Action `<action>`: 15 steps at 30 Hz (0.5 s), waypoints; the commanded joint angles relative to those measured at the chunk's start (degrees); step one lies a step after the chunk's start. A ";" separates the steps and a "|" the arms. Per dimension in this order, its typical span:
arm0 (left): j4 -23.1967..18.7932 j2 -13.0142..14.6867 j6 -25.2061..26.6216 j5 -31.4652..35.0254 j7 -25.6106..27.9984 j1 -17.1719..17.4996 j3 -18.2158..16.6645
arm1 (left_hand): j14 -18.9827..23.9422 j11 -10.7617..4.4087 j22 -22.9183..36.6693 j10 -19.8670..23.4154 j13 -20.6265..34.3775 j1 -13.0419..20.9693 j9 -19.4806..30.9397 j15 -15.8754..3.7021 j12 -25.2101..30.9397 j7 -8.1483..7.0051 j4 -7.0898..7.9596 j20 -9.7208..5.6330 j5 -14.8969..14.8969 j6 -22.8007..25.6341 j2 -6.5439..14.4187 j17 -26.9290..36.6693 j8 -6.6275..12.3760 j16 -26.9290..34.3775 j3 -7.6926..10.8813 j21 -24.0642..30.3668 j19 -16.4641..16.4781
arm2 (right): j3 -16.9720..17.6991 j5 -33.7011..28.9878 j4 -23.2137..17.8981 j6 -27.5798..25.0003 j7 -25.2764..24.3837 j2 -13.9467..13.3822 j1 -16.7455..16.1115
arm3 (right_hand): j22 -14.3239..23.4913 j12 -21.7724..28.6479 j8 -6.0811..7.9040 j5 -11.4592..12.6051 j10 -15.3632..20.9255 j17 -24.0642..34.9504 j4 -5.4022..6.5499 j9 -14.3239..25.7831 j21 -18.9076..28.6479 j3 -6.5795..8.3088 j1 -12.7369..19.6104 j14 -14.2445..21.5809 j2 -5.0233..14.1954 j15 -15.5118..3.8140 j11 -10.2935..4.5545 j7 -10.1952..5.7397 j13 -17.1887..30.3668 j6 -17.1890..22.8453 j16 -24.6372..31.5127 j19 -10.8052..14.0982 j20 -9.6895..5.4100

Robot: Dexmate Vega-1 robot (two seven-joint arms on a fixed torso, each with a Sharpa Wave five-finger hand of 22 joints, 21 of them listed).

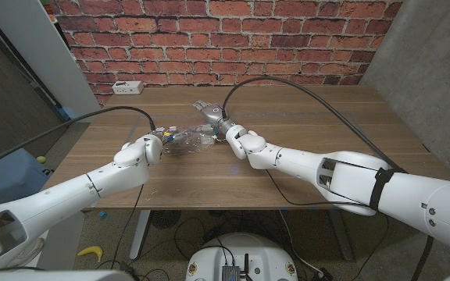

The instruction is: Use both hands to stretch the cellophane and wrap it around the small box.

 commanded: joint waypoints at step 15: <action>3.30 -2.62 -1.39 4.19 -4.96 -3.22 2.24 | -0.25 -0.21 0.06 -0.11 -0.05 0.32 0.12 -2.17 0.38 0.03 0.57 -0.17 0.46 0.34 -0.62 -0.11 0.41 0.47 -0.59 -0.31 0.02 | 8.92 18.21 9.97 30.20 11.19 -2.30 2.18 | 0.23 0.80 2.84 -1.27 11.25 -1.81 0.72 -0.16 -3.11 6.06 -3.02 2.07 6.87 -2.63 1.05 -1.06 -0.02 20.43 0.44 -0.94 0.97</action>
